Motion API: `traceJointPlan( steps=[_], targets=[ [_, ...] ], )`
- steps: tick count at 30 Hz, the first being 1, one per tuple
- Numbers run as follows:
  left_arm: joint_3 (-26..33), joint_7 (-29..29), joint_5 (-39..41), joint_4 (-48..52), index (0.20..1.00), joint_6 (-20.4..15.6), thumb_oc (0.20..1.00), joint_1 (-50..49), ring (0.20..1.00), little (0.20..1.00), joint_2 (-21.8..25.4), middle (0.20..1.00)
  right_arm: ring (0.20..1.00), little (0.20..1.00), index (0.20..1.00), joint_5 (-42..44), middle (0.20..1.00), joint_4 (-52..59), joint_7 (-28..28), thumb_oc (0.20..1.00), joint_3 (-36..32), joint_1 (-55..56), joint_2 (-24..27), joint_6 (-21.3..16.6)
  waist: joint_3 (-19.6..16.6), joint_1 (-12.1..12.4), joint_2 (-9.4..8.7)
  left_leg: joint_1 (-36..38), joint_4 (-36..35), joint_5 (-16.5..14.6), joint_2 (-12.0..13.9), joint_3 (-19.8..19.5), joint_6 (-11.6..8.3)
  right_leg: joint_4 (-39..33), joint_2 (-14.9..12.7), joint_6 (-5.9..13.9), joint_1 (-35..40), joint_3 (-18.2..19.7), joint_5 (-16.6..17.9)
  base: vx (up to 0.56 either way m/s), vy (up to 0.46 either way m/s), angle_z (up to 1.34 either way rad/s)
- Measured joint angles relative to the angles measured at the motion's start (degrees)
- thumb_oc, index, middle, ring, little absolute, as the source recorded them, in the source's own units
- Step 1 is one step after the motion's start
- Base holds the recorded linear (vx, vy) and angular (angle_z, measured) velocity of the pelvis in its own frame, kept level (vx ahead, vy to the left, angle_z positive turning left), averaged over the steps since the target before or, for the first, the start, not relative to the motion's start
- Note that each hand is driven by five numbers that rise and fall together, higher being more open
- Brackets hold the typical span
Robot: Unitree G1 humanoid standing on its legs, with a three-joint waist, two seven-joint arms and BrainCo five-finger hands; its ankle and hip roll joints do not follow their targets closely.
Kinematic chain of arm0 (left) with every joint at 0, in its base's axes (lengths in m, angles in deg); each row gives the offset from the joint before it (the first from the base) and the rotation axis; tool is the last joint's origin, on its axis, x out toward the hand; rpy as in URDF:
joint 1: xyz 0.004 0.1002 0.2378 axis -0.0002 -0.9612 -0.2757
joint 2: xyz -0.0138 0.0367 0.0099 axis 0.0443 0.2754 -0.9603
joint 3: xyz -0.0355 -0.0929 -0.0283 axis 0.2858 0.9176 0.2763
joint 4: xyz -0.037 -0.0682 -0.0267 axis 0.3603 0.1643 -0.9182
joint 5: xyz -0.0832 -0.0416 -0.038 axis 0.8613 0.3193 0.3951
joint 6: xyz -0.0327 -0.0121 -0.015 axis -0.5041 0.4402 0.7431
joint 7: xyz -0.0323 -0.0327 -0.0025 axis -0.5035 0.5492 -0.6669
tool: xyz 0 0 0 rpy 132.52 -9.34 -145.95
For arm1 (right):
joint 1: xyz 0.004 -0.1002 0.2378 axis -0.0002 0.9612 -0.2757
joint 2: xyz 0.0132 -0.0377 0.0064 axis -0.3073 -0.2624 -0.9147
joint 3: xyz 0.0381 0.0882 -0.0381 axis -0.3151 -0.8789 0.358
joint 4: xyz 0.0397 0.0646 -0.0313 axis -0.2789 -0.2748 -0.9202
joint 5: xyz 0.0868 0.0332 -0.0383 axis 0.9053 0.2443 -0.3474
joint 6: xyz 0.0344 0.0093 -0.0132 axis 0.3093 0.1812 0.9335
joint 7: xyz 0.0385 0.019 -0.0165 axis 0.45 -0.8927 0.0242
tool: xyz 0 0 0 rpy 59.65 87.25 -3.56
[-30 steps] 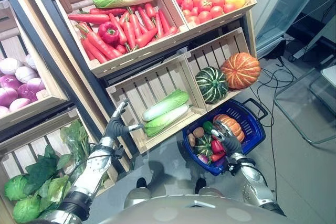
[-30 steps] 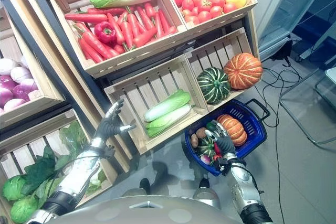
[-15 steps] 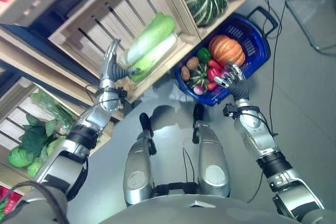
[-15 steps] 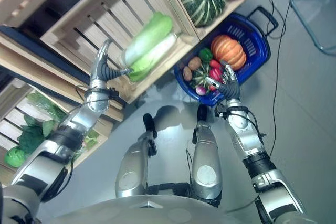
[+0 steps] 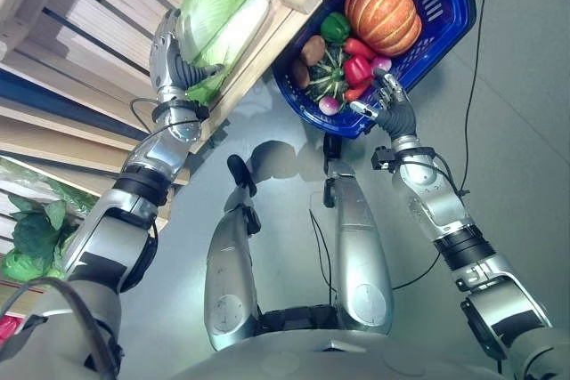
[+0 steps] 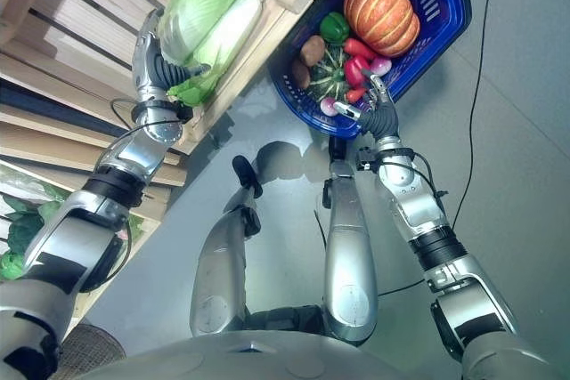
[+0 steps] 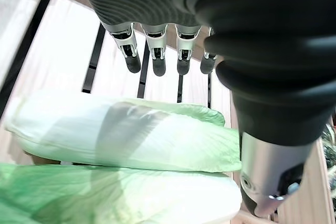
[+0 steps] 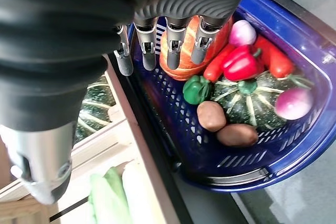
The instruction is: Pick up fruits and vegetables into the basket
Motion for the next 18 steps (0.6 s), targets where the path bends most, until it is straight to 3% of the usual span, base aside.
traceJointPlan(
  steps=[6,18],
  targets=[
    [0.50,3.02,3.17,-3.67,1.000,1.00,1.000,6.25,1.000,1.000,0.70,1.000,1.000,1.000,1.000,-0.43,1.000,0.95,1.03,1.000,0.41,-0.15,0.73,0.19,0.00,-0.62,0.00,-4.13,1.13,0.03,0.00,0.03,-0.05,1.66,-0.07,-0.22,-4.55,0.47,-0.25,0.00,0.005,0.00],
    [1.66,2.54,11.29,-11.45,1.000,5.97,1.000,13.50,1.000,1.000,2.17,1.000,1.000,1.000,1.000,1.06,1.000,1.69,2.43,1.000,1.50,0.38,1.86,1.09,-0.01,-3.23,-0.02,-8.33,2.79,-0.47,0.30,-0.11,-0.50,2.99,0.43,-0.57,-9.28,1.57,-0.52,0.02,0.009,-0.03]
  ],
)
